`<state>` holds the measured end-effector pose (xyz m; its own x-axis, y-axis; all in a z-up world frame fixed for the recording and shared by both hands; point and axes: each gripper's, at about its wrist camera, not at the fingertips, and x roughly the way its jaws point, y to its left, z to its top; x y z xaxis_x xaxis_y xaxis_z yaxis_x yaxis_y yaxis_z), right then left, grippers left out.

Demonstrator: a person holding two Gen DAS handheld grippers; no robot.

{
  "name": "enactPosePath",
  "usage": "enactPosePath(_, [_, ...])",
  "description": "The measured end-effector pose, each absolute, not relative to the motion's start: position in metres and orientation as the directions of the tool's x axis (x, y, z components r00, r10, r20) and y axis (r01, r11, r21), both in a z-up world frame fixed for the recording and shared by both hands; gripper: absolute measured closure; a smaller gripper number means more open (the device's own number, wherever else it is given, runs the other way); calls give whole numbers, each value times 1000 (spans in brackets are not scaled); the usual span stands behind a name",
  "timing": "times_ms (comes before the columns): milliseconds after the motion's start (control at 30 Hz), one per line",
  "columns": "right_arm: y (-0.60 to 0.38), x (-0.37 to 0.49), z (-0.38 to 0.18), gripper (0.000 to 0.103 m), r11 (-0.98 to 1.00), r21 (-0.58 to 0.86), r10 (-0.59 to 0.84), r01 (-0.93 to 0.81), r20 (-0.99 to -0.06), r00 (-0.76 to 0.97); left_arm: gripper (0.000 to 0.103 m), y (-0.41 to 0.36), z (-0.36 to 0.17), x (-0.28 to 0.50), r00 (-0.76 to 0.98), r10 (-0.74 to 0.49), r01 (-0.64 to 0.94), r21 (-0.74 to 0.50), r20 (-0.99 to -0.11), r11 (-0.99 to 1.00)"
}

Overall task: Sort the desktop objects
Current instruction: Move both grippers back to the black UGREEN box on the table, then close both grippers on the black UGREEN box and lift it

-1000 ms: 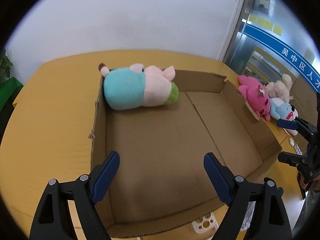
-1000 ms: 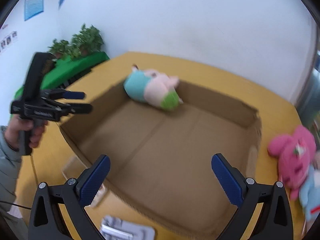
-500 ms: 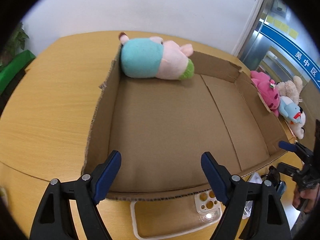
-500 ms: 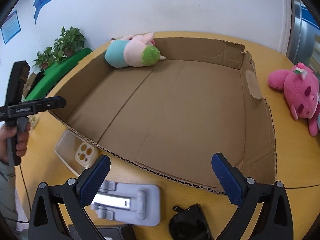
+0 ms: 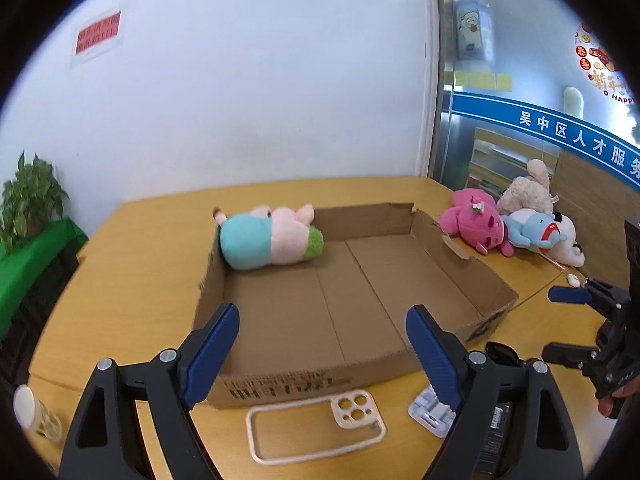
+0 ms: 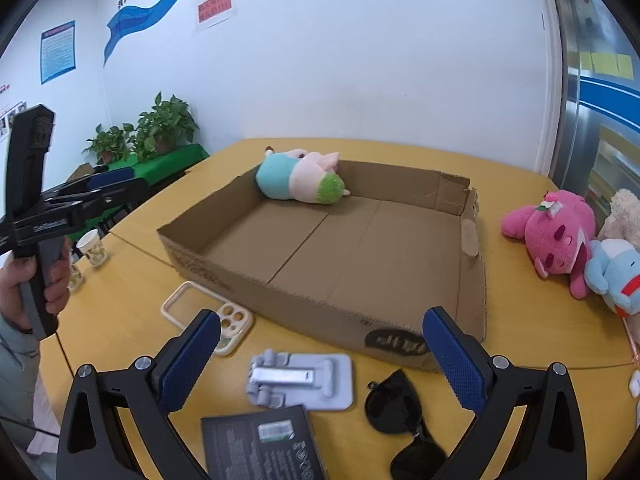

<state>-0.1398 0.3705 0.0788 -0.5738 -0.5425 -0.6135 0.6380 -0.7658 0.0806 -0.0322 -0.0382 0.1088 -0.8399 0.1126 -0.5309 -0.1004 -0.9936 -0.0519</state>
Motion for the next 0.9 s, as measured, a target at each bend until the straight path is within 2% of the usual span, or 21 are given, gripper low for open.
enactPosePath(133, [382, -118, 55, 0, -727, 128, -577, 674, -646, -500, 17, -27, 83, -16, -774, 240, -176, -166, -586, -970])
enactPosePath(300, [392, -92, -2, 0, -657, 178, -576, 733, -746, -335, 17, -2, 37, 1, -662, 354, -231, -270, -661, -935])
enactPosePath(467, [391, -82, -32, 0, -636, 229, -587, 737, -763, -270, 17, 11, 1, 13, -567, 433, -225, -374, -701, -900])
enactPosePath(567, [382, -81, -40, 0, -639, 259, -594, 724, -765, -250, 17, 5, -9, 20, -546, 448, -189, -417, -708, -889])
enactPosePath(667, [363, -64, -37, 0, -523, 319, -662, 790, -735, -142, 17, -5, -16, 28, -534, 459, -159, -449, -710, -879])
enactPosePath(767, [358, -53, -31, 0, -496, 280, -676, 822, -718, -163, 17, -9, -22, 33, -529, 482, -150, -482, -698, -863])
enactPosePath(900, [355, -68, -42, 0, -568, 278, -634, 775, -748, -197, 17, -7, -36, 29, -496, 526, -156, -525, -691, -836])
